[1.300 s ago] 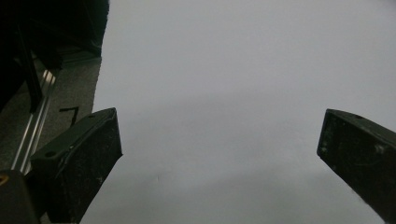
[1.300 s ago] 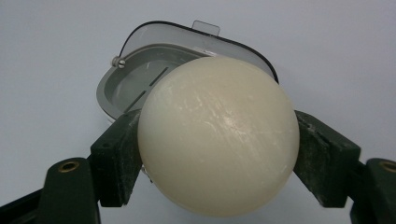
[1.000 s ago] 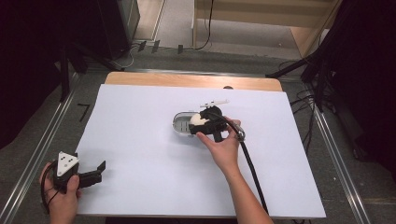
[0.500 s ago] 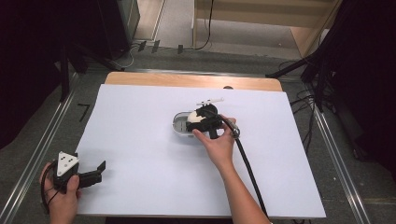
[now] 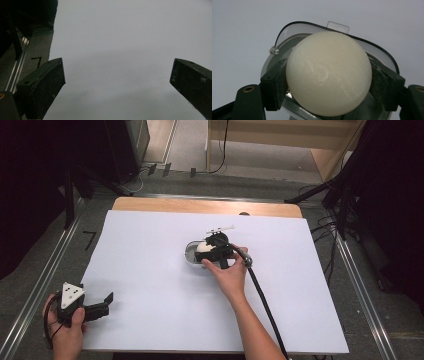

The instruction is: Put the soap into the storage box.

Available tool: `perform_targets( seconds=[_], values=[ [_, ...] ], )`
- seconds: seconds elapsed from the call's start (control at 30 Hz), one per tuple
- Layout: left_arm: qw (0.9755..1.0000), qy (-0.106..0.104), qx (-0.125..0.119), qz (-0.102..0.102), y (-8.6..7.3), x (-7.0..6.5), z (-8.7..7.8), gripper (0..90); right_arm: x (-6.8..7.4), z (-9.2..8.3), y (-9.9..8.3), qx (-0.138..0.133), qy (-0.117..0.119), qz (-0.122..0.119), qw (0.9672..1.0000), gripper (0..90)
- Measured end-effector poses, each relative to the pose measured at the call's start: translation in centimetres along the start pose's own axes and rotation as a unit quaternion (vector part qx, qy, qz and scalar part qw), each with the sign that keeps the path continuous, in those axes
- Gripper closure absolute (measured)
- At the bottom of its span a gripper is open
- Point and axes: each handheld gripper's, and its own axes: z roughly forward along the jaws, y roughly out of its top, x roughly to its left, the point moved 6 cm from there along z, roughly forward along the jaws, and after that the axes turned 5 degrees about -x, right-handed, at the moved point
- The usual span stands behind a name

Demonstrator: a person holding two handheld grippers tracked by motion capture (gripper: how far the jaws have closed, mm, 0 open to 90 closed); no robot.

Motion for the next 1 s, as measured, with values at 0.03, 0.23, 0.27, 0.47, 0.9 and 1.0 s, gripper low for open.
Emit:
perform_targets(
  seconds=[0.03, 0.23, 0.27, 0.47, 0.9, 1.0],
  values=[
    [1.0, 0.0, 0.0, 0.0, 0.0, 0.0, 0.0, 0.4, 0.0, 0.0, 0.0, 0.001, -0.002, 0.0, 1.0, 24.6],
    [1.0, 0.0, 0.0, 0.0, 0.0, 0.0, 0.0, 0.4, -0.1, 0.3, -0.2, 0.005, -0.014, 0.003, 0.9999, 24.5],
    [1.0, 0.0, 0.0, 0.0, 0.0, 0.0, 0.0, 0.4, -0.1, 0.3, -0.2, 0.003, -0.016, 0.004, 0.9999, 24.4],
    [1.0, 0.0, 0.001, 0.0, 0.0, 0.0, 0.0, 0.4, -0.1, -0.1, 0.1, -0.004, -0.007, 0.016, 0.9998, 24.0],
    [1.0, 0.0, 0.0, 0.002, 0.0, 0.0, 0.0, 0.4, -0.3, -1.3, 0.7, -0.022, -0.006, 0.021, 0.9995, 24.3],
    [1.0, 0.0, -0.001, 0.001, 0.0, 0.0, 0.0, 0.4, -0.4, -1.5, 0.8, -0.026, -0.007, 0.027, 0.9993, 24.6]
  ],
)
